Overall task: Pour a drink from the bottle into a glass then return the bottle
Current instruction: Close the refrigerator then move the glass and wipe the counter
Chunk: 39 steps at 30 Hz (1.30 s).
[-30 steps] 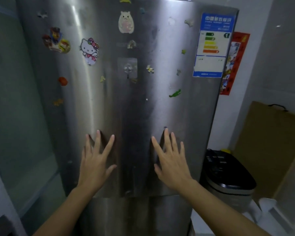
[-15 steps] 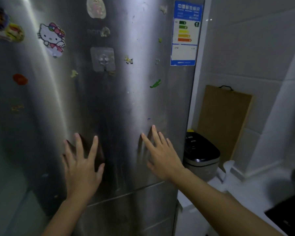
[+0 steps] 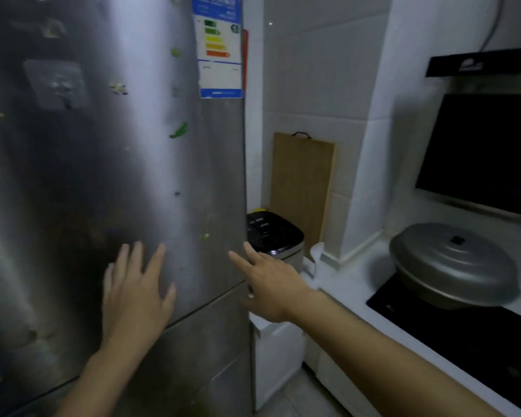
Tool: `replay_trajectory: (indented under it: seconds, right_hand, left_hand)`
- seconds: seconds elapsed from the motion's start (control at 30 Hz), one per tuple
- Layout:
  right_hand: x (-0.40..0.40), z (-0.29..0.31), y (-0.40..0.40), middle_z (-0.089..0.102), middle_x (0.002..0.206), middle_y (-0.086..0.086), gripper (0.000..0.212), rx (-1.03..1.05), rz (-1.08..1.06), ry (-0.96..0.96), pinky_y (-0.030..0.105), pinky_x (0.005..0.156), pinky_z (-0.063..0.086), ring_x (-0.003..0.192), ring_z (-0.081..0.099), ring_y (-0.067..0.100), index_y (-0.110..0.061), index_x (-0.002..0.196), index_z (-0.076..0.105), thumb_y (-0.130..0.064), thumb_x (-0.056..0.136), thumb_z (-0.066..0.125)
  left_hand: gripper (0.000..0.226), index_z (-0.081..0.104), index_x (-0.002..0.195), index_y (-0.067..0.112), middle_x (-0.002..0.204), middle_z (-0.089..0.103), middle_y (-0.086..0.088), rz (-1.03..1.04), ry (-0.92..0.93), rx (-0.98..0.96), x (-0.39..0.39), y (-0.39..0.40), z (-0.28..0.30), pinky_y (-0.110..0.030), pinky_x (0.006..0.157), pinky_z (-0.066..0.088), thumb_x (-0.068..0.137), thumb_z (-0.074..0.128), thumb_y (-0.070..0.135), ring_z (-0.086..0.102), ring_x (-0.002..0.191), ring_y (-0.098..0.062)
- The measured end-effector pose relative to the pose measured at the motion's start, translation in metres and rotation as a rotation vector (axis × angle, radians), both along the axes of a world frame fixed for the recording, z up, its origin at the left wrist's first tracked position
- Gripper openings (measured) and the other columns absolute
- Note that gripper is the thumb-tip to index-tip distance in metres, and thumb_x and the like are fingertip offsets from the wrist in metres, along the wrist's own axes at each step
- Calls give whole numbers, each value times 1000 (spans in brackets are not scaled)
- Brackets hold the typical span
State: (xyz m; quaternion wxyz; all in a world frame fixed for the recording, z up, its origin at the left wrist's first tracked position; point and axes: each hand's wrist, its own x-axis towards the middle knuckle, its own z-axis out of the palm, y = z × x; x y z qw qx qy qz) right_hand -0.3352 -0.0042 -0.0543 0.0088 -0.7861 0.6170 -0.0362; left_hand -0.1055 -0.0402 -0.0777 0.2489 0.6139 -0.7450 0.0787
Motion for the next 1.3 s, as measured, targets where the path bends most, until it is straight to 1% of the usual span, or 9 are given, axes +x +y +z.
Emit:
replay_trajectory:
  seconds: [0.1,0.13,0.2,0.3,0.43,0.67,0.83,1.17,1.3]
  right_hand:
    - [-50,-2,47,53,136,13,59,10,-147,-55,47,91,50,119,54,36,-18,140,40,-42,90,60]
    - [-69,-4,66,61,125,12,51,6,-205,-71,45,86,51,112,58,36,-18,131,48,-44,89,60]
    - [-112,-7,108,66,116,9,47,2,-315,-94,42,84,52,106,60,33,-19,123,54,-47,86,59]
    - [-180,-12,186,68,108,2,40,-27,-450,-120,40,79,53,98,62,26,-22,116,59,-46,83,62]
    - [-266,-22,308,59,92,-6,27,-40,-629,-166,28,56,39,80,54,20,-23,99,56,-40,81,66]
    - [-372,-43,517,64,108,-3,34,-19,-915,-205,39,75,52,92,59,23,-26,106,56,-41,77,66]
    - [-417,-52,636,62,116,-5,42,-47,-1142,-266,34,78,50,95,61,18,-27,121,55,-42,83,65]
    - [-473,-90,801,62,117,-5,45,-72,-1510,-322,28,72,39,89,51,10,-28,126,53,-43,85,62]
    - [-496,-97,848,60,115,-5,46,-79,-1651,-332,28,76,45,94,55,11,-27,128,53,-42,86,62]
  left_hand:
    - [67,50,143,18,140,58,-13,-251,-48,182,-67,24,12,-44,105,42,82,75,35,52,130,-32]
    - [67,45,146,24,143,56,-6,-336,-71,263,-91,32,14,-36,103,42,86,70,41,51,131,-26]
    - [69,41,147,31,145,54,3,-473,-139,431,-139,50,14,-30,101,43,86,66,50,51,131,-19]
    - [75,44,144,35,144,54,8,-647,-198,554,-215,87,2,-35,101,48,78,67,61,54,128,-17]
    - [74,46,143,34,143,54,8,-837,-220,610,-319,164,-16,-27,89,46,77,70,60,53,126,-11]
    - [73,44,144,33,143,54,4,-1116,-266,684,-480,322,-32,-34,103,47,80,71,55,52,128,-13]
    - [75,44,144,35,142,56,-2,-1292,-307,712,-573,418,-33,-34,102,47,78,75,53,54,129,-16]
    - [79,40,146,33,140,56,-1,-1630,-441,755,-728,568,-64,-33,99,49,78,74,53,57,122,-15]
    - [79,40,146,34,140,56,0,-1762,-520,757,-792,622,-82,-34,98,51,78,75,53,57,120,-14]
